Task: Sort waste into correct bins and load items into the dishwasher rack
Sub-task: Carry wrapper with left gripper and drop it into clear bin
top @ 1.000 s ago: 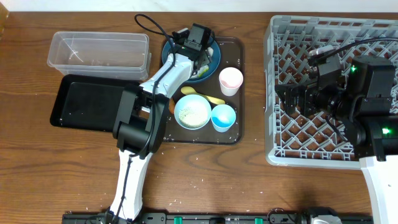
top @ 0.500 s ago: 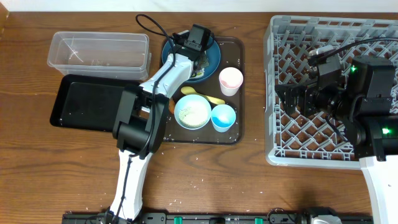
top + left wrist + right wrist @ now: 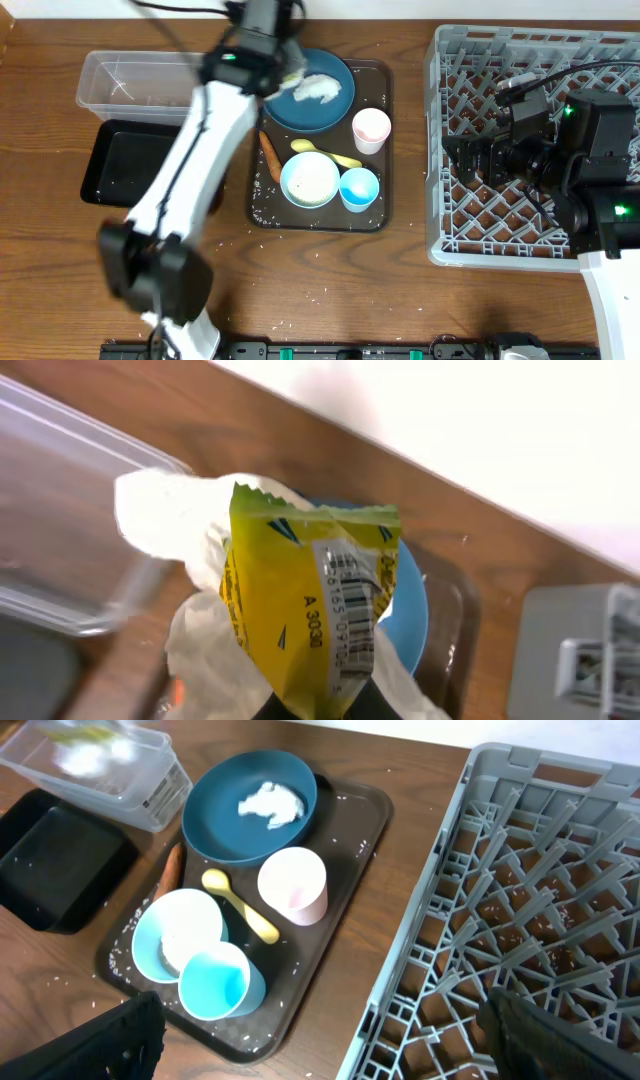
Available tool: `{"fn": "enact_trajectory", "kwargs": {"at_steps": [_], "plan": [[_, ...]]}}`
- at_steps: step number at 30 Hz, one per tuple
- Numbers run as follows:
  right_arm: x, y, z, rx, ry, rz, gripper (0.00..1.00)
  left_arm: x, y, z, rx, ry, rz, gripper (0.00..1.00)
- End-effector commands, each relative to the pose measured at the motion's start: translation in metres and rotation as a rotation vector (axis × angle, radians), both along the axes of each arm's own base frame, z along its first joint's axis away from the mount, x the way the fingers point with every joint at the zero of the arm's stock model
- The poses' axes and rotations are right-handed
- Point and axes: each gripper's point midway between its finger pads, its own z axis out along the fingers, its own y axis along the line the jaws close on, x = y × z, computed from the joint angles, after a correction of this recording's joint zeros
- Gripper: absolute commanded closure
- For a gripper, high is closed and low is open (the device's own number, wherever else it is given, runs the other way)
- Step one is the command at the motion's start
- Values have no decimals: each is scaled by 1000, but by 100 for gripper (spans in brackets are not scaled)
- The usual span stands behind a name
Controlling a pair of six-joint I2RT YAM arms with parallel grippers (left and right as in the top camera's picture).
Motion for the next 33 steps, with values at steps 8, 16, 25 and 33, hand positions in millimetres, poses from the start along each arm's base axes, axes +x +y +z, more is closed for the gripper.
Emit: {"fn": "enact_trajectory", "kwargs": {"at_steps": [8, 16, 25, 33], "plan": [[0, 3, 6, 2, -13, 11, 1, -5, 98, 0, 55, 55, 165, 94], [1, 3, 7, 2, -16, 11, 1, 29, 171, -43, 43, 63, 319, 94], [1, 3, 6, 2, -15, 11, 1, 61, 181, -101, 45, 84, 335, 71], [1, 3, 7, 2, -16, 11, 1, 53, 172, -83, 8, 82, 300, 37]]}}
